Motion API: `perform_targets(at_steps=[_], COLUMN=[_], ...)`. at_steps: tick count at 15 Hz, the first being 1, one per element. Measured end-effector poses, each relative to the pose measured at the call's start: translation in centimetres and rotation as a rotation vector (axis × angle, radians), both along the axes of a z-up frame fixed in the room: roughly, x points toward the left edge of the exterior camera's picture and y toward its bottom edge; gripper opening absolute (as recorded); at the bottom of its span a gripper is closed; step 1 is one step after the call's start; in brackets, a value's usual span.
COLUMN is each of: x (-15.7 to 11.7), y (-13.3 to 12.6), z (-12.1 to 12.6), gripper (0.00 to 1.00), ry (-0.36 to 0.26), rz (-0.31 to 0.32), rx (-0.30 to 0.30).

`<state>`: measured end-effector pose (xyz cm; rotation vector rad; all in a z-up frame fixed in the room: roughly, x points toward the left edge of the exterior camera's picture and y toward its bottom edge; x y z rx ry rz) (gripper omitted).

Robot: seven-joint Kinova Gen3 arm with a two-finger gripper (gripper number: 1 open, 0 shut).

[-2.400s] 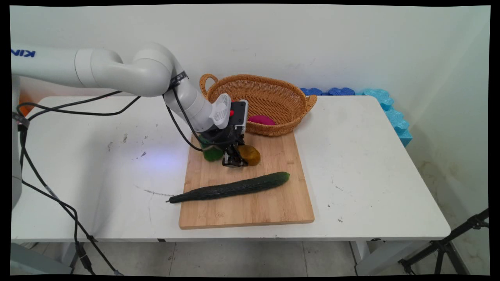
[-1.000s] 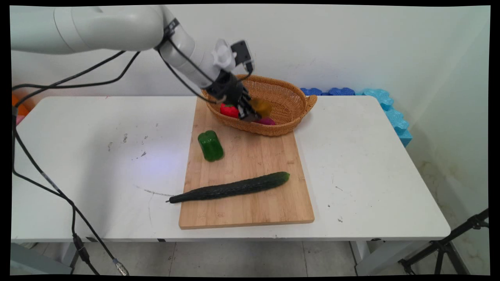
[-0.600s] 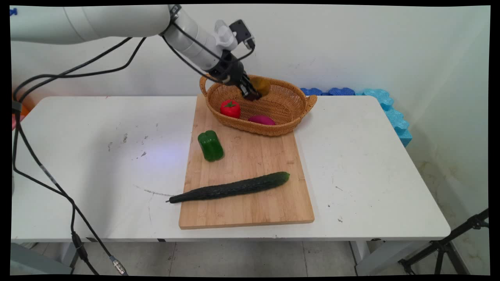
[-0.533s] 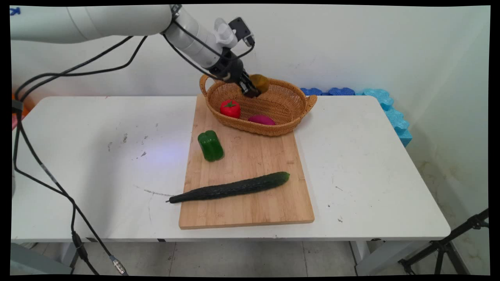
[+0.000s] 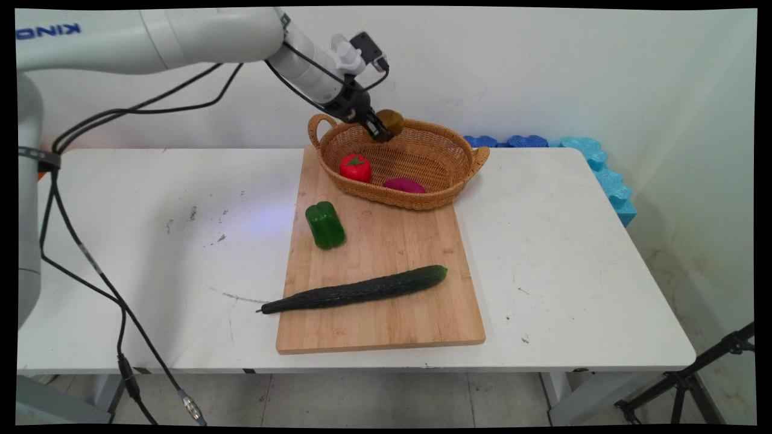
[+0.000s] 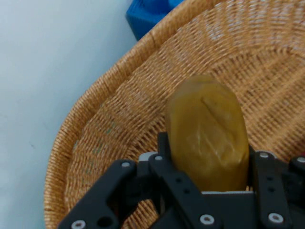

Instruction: Place the picked object in the vegetable basket

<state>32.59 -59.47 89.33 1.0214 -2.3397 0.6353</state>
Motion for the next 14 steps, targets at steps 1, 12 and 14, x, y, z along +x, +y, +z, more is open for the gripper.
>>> perform_targets(at_steps=[1,12,14], x=[0.2,0.7,0.7], y=[-0.5,-2.9,-2.9], z=[-0.8,-6.2,-6.5], gripper=[0.00,1.00,1.00], ry=[-0.006,-0.042,-0.046], rz=[-0.006,-0.124,-0.140], rx=[0.005,0.026,0.020])
